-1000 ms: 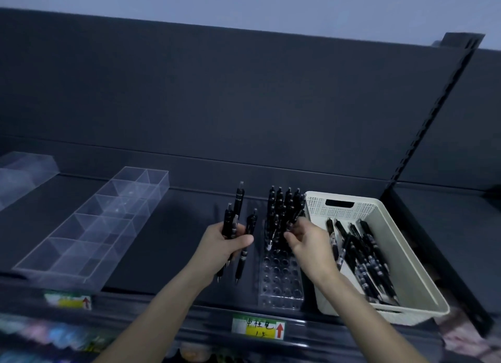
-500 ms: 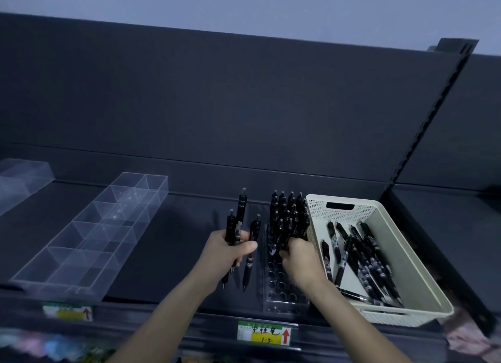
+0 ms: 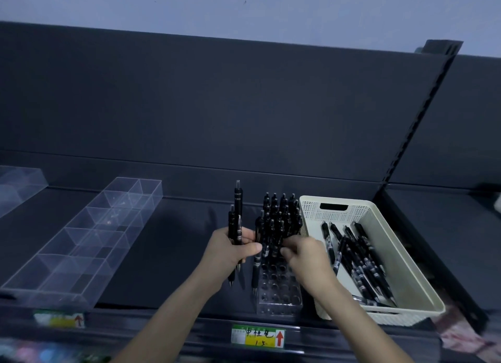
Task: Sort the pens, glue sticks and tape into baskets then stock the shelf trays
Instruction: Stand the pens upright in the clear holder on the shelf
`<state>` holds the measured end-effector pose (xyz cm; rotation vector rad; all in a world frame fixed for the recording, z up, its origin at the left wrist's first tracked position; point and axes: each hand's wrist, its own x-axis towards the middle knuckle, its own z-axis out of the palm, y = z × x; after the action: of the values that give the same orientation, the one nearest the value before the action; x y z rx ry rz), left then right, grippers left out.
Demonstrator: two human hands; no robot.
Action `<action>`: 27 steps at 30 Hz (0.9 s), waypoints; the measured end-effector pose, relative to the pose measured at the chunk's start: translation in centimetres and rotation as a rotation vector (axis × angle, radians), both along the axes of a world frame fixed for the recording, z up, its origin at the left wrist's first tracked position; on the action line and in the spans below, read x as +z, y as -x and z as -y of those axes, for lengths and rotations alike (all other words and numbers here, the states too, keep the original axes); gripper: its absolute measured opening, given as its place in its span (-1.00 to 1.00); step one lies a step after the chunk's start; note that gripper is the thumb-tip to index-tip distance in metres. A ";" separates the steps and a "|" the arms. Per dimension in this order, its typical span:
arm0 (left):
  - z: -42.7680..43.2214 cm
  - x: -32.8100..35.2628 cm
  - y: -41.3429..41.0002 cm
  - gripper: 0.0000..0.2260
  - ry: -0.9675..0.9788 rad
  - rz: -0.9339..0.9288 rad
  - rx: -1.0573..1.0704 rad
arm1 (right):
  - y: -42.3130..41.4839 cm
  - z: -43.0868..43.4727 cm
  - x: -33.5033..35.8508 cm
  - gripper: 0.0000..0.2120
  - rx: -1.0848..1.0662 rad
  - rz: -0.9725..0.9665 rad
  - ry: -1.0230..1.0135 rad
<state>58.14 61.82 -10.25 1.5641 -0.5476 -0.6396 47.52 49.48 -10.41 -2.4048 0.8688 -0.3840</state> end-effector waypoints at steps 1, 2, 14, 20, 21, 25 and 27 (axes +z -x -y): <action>0.1 0.2 0.2 -0.86 0.006 0.008 -0.005 | 0.4 0.0 0.7 -0.85 -0.010 0.085 -0.030; 0.2 0.3 0.4 -0.86 0.014 0.013 -0.012 | 0.8 -0.1 1.5 -0.87 -0.015 0.178 -0.087; 0.9 0.5 1.9 -0.78 -0.073 0.120 -0.108 | 1.9 1.5 3.5 -0.71 0.004 0.326 -0.105; -0.5 -0.8 1.2 -0.89 -0.111 0.175 -0.053 | 1.6 3.0 2.1 -0.88 -0.010 0.260 0.067; -0.6 -1.1 1.1 -0.89 -0.119 0.178 -0.050 | 1.4 2.7 1.7 -0.89 0.011 0.241 0.074; -1.1 -1.3 1.1 -0.87 -0.088 0.074 -0.038 | 0.5 2.0 -0.1 -0.81 0.088 0.133 0.111; -1.2 -1.2 1.3 -0.85 -0.076 0.039 -0.031 | 0.2 2.0 -0.5 -0.83 0.092 0.100 0.112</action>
<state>56.86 63.02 -11.43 1.6452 -0.5841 -0.6613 47.36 47.51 -10.91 -2.4929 0.7073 -0.5252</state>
